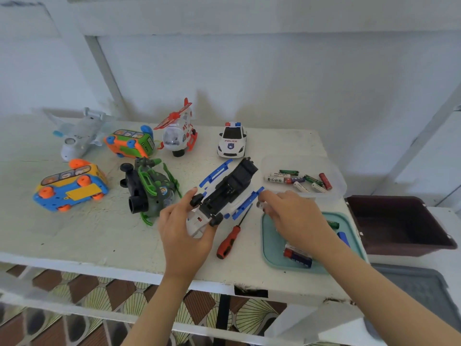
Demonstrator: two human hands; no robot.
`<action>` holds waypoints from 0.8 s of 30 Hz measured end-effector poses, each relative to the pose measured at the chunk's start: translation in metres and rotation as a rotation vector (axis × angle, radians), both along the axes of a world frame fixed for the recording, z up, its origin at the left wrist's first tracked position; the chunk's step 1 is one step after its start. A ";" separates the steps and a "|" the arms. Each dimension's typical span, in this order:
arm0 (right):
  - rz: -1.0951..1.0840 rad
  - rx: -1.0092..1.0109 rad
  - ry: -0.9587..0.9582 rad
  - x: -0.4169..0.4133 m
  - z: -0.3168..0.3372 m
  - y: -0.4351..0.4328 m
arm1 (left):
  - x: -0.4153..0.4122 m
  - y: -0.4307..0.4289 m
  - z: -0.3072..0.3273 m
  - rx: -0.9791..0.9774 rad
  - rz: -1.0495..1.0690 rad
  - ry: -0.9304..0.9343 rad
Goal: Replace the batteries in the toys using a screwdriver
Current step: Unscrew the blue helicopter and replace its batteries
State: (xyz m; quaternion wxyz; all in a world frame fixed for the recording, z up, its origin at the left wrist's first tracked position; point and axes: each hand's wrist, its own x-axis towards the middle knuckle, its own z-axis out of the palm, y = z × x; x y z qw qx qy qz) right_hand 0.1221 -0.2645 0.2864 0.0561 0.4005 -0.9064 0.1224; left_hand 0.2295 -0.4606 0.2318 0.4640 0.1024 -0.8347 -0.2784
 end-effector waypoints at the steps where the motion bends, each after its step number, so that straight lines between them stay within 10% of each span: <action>1: 0.017 -0.052 -0.026 0.002 -0.001 0.000 | 0.000 0.000 0.001 0.030 0.011 -0.002; 14: 0.137 -0.837 -0.322 0.031 0.022 -0.043 | 0.000 0.001 0.003 0.003 0.017 0.005; 24: 0.181 -0.654 -0.035 0.027 0.008 -0.062 | 0.001 -0.001 0.002 0.002 -0.033 0.014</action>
